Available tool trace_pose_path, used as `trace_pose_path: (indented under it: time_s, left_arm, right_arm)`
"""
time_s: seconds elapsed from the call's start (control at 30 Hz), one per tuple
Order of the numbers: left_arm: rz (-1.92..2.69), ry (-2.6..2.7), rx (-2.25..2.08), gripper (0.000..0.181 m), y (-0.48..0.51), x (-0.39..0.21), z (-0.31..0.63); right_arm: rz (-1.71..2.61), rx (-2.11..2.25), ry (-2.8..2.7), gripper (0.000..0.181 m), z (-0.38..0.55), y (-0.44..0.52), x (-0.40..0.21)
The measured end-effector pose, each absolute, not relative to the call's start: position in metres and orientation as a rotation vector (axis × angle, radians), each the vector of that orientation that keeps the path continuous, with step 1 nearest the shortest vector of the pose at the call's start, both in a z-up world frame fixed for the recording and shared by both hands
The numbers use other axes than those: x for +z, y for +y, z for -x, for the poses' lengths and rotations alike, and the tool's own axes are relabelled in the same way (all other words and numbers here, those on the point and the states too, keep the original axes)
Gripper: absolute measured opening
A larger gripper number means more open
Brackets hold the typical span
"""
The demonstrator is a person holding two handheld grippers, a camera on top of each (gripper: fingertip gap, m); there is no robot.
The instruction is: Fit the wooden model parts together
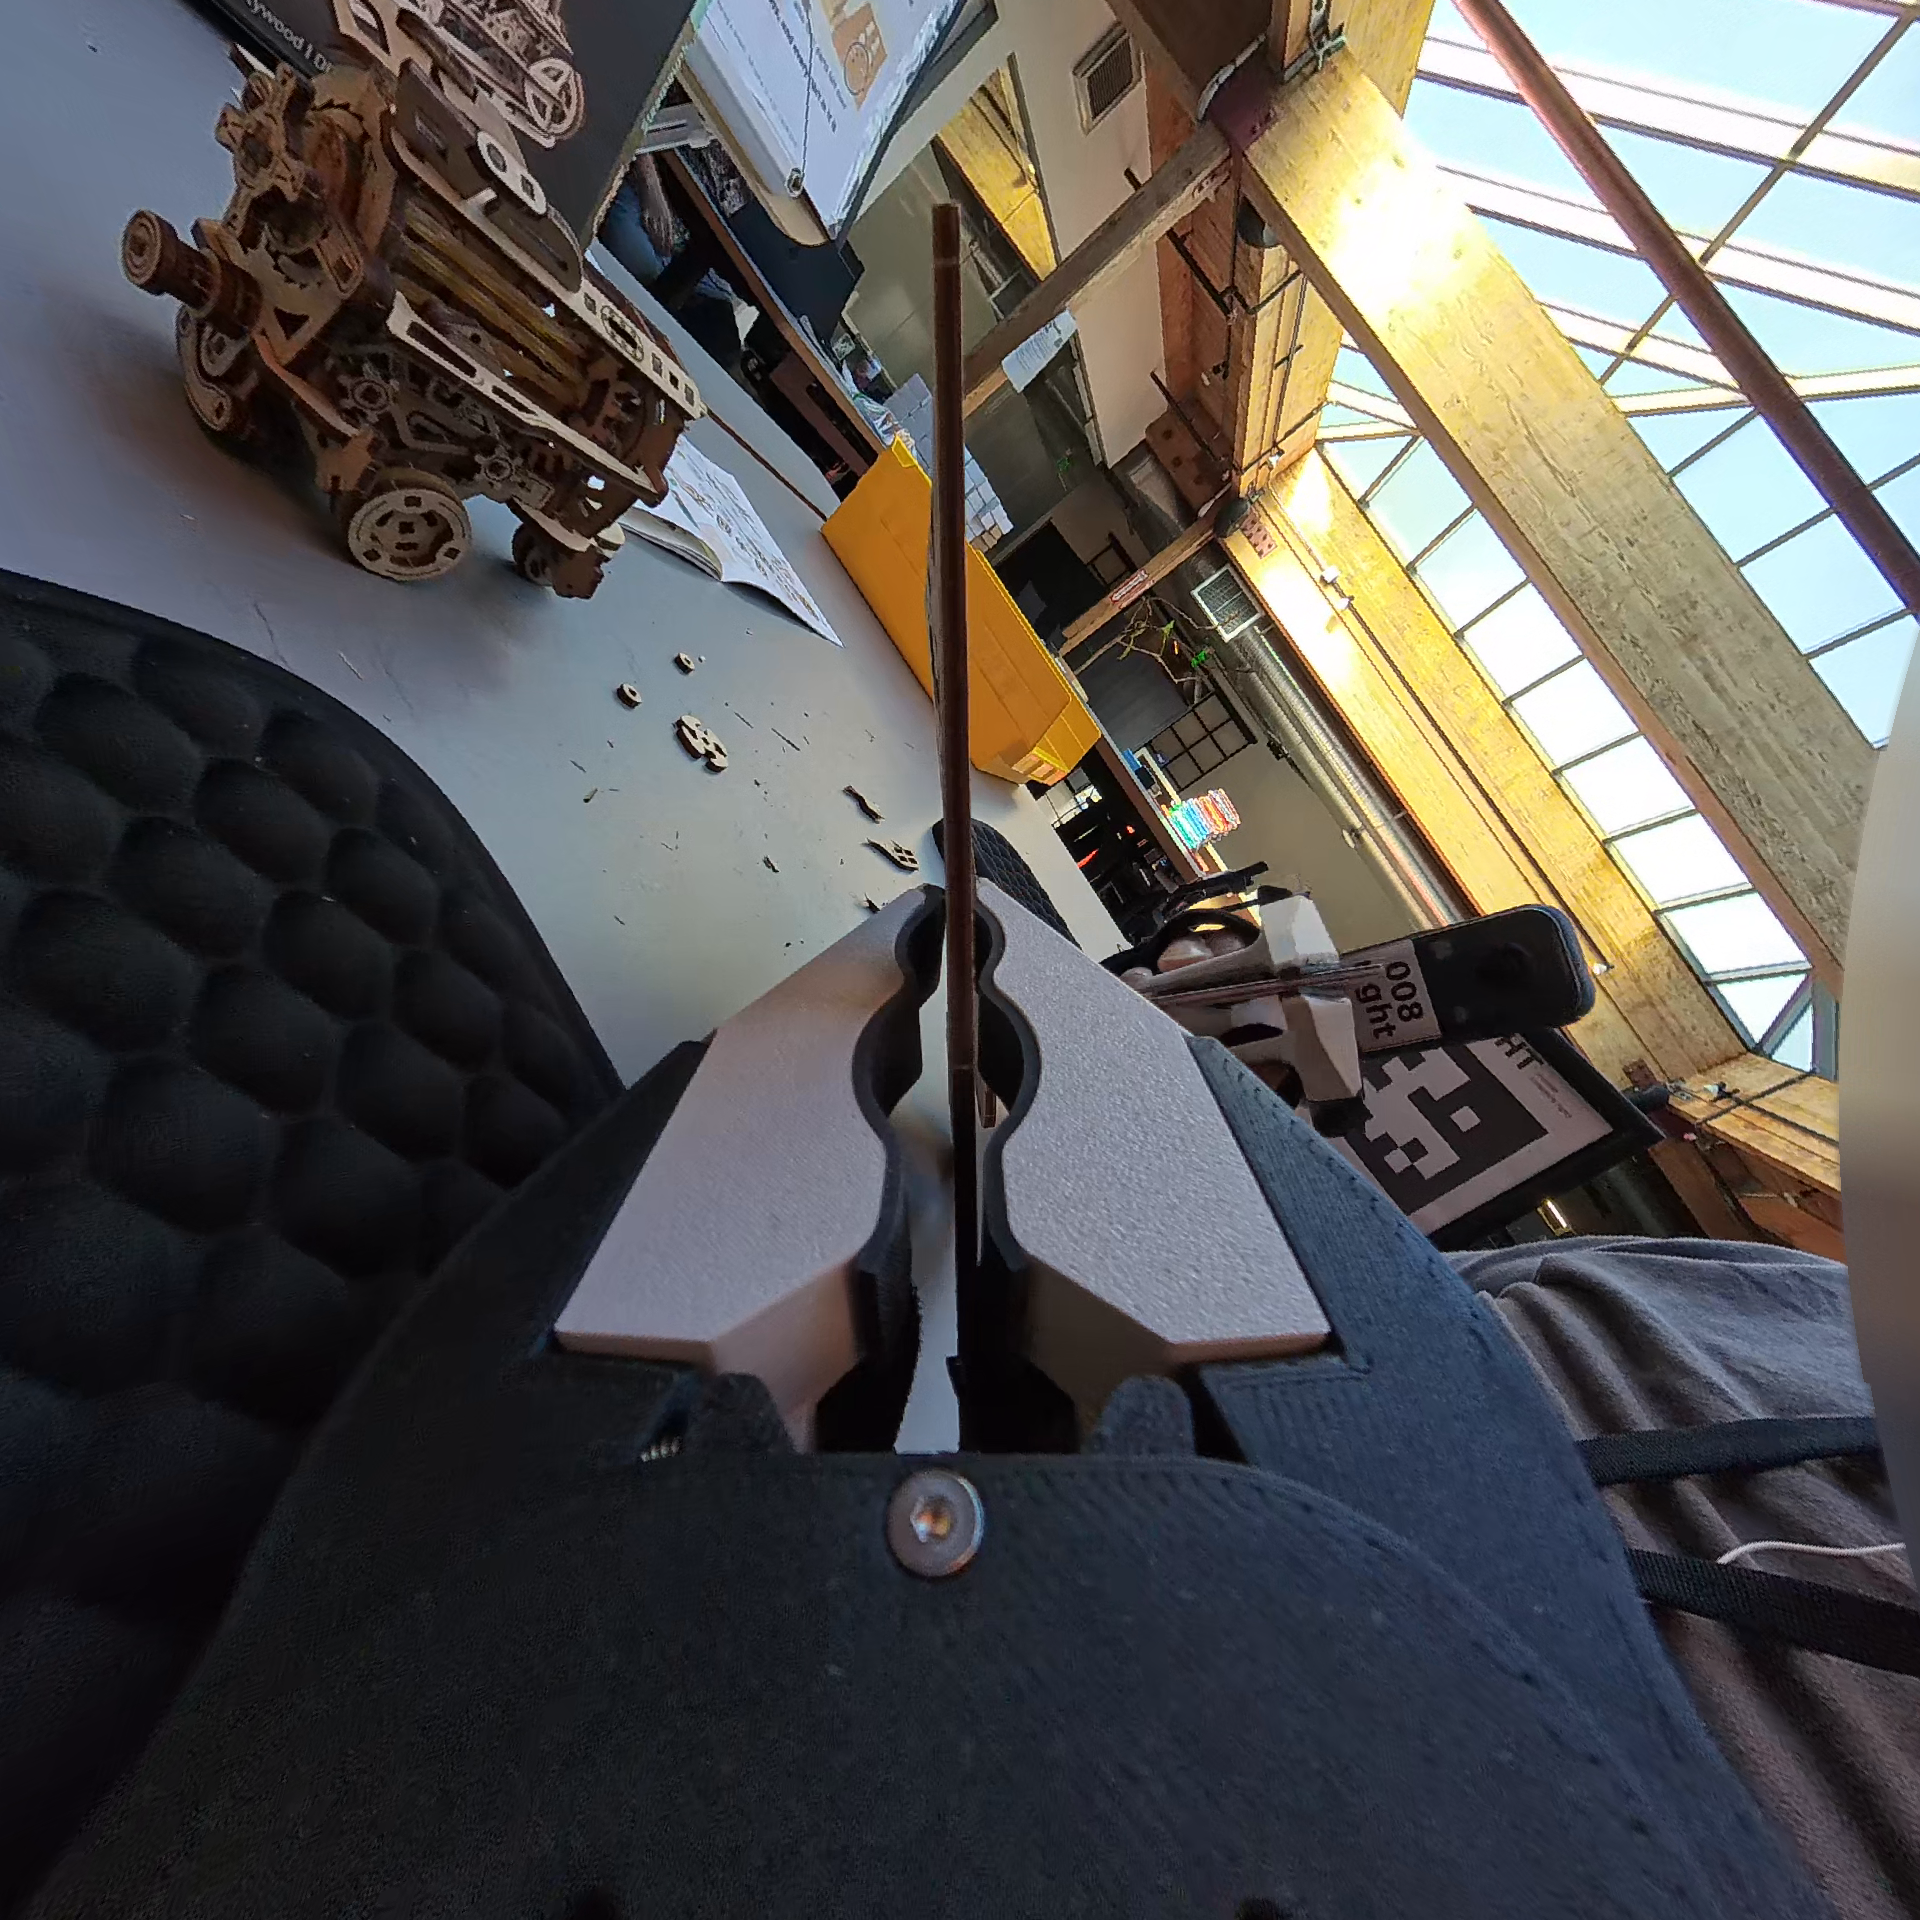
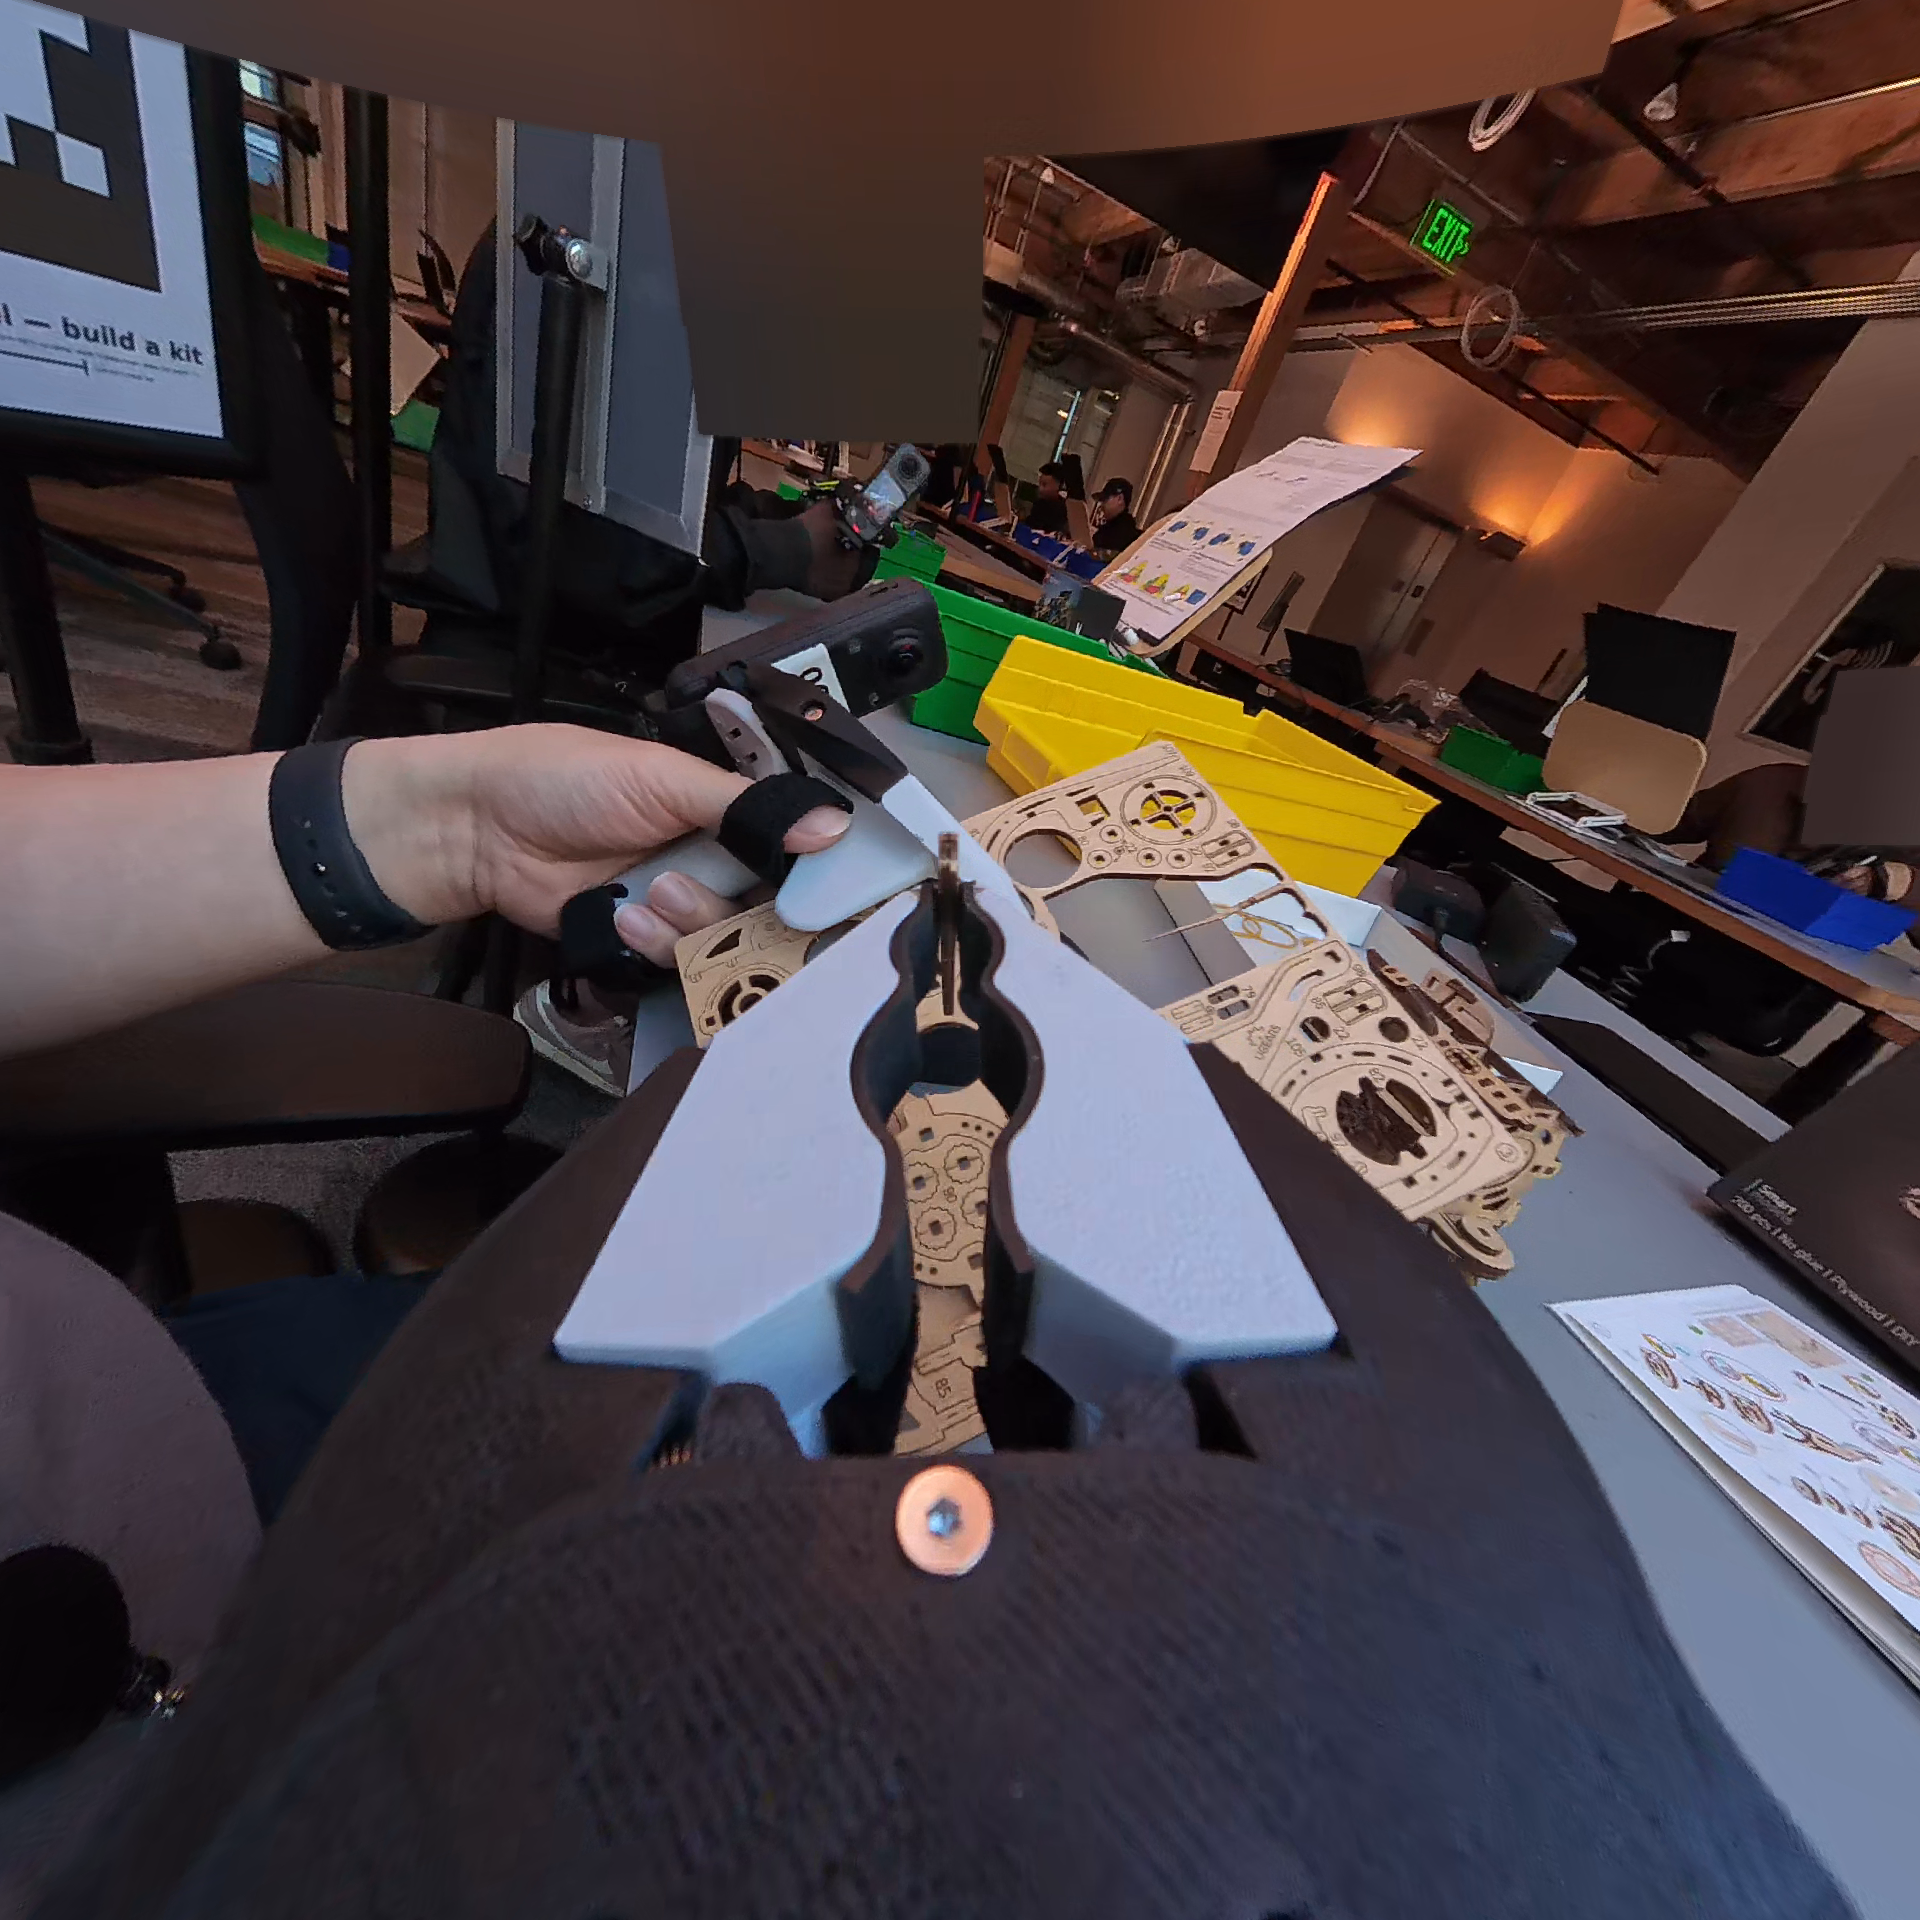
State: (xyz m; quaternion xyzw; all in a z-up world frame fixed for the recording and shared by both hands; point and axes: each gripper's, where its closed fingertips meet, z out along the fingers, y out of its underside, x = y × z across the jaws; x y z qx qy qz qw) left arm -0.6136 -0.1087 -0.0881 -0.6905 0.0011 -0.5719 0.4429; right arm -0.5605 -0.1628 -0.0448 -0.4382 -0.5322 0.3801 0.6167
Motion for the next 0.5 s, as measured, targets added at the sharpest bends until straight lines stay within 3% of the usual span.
trace_pose_path:
  time_s: [0.5]
  left_arm:
    - [1.708, 0.003, -1.423, 0.001, -0.11, -0.088, 0.614]
  right_arm:
    - [1.02, 0.839, -1.208, 0.001, 0.575, -0.161, -0.048]
